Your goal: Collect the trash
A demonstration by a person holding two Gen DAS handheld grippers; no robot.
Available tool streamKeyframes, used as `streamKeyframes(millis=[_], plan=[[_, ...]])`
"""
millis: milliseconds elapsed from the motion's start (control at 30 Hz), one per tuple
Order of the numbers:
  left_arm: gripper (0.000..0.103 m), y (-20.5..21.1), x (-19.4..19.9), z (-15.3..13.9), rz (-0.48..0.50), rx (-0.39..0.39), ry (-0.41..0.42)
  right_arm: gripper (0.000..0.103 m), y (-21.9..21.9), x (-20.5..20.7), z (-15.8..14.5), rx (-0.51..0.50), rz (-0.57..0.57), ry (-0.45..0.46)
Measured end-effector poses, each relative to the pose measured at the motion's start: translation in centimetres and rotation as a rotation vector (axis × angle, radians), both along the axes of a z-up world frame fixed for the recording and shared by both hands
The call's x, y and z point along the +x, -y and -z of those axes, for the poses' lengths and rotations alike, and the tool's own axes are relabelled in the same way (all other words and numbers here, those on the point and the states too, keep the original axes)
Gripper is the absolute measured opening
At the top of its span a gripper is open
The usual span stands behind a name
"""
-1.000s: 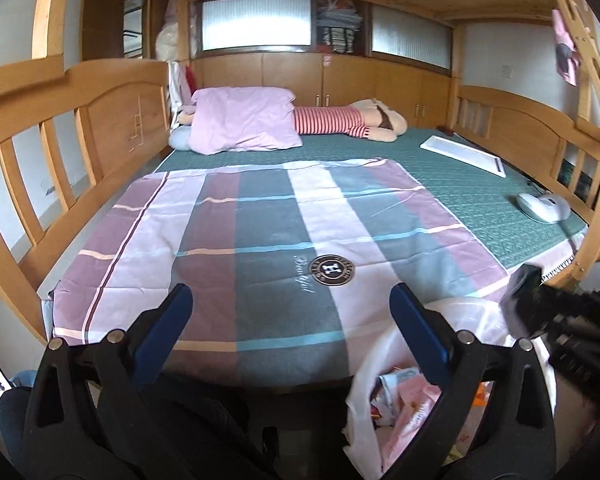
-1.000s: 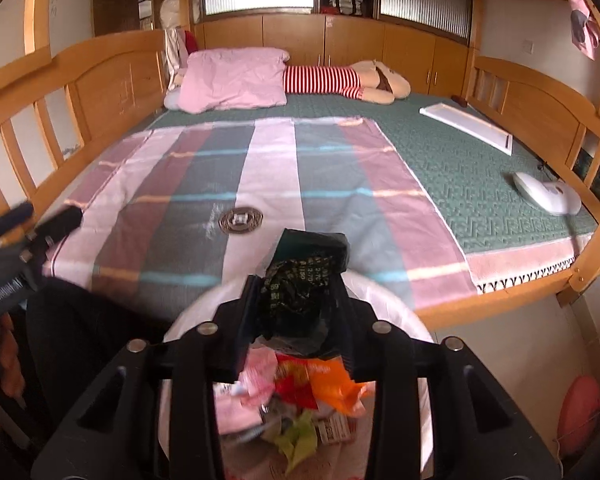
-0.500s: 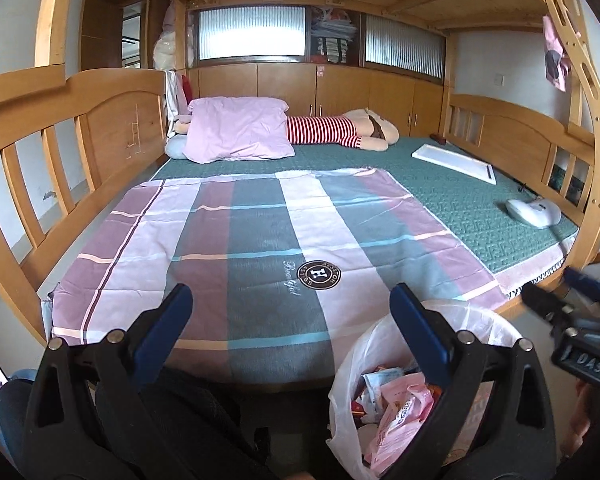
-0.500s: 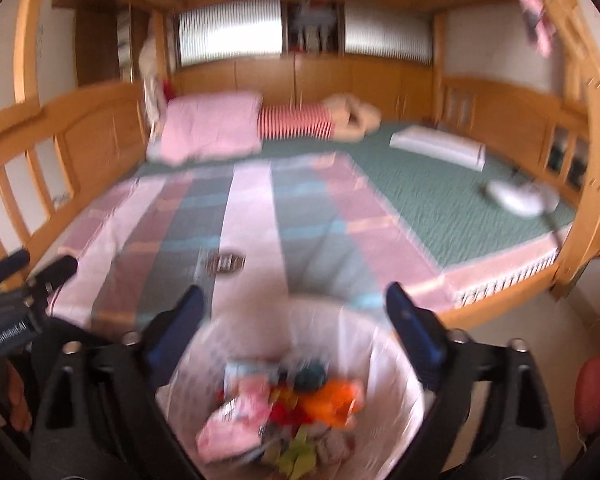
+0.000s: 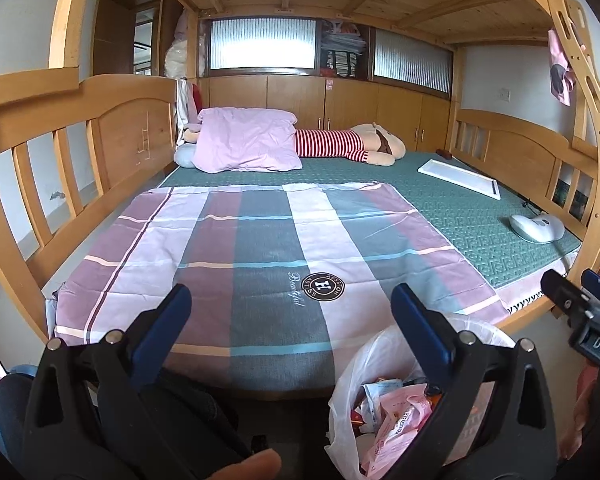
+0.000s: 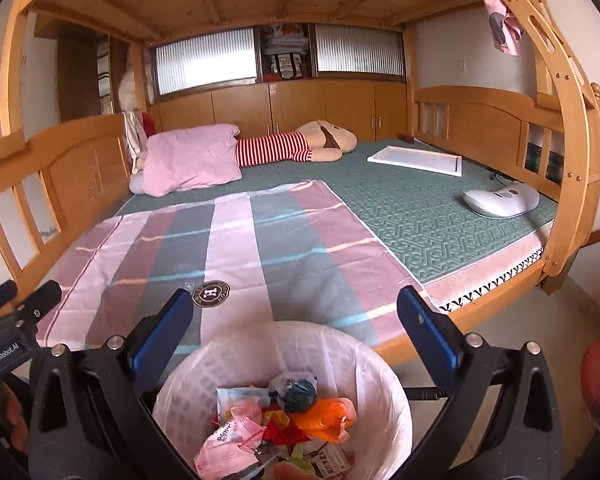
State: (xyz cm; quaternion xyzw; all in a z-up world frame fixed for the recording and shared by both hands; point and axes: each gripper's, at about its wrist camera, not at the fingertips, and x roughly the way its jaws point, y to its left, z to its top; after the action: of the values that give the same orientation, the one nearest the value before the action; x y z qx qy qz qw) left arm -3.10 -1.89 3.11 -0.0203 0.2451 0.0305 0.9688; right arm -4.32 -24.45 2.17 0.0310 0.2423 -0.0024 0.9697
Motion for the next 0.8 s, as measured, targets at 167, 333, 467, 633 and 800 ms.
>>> streamKeyframes(millis=[167,333,467,633,800], plan=[[0.099,0.1,-0.1,0.0,-0.001,0.001,0.004,0.1,-0.5,-0.2,0.0,-0.031,-0.001,0.009],[0.099,0.0,-0.1,0.1,0.0,-0.001,0.0,0.1,-0.9,-0.4,-0.1,-0.05,-0.011,0.016],[0.099,0.1,-0.1,0.1,0.002,-0.002,-0.002,0.1,-1.2,-0.5,-0.2,-0.06,-0.016,0.02],[0.099,0.1,-0.1,0.2,0.003,-0.001,-0.003,0.1,-1.4,-0.5,-0.3,-0.066,-0.017,0.023],[0.099,0.1,-0.2,0.3,0.005,-0.001,-0.006,0.1,-1.4,-0.5,-0.4,-0.065,-0.017,0.022]])
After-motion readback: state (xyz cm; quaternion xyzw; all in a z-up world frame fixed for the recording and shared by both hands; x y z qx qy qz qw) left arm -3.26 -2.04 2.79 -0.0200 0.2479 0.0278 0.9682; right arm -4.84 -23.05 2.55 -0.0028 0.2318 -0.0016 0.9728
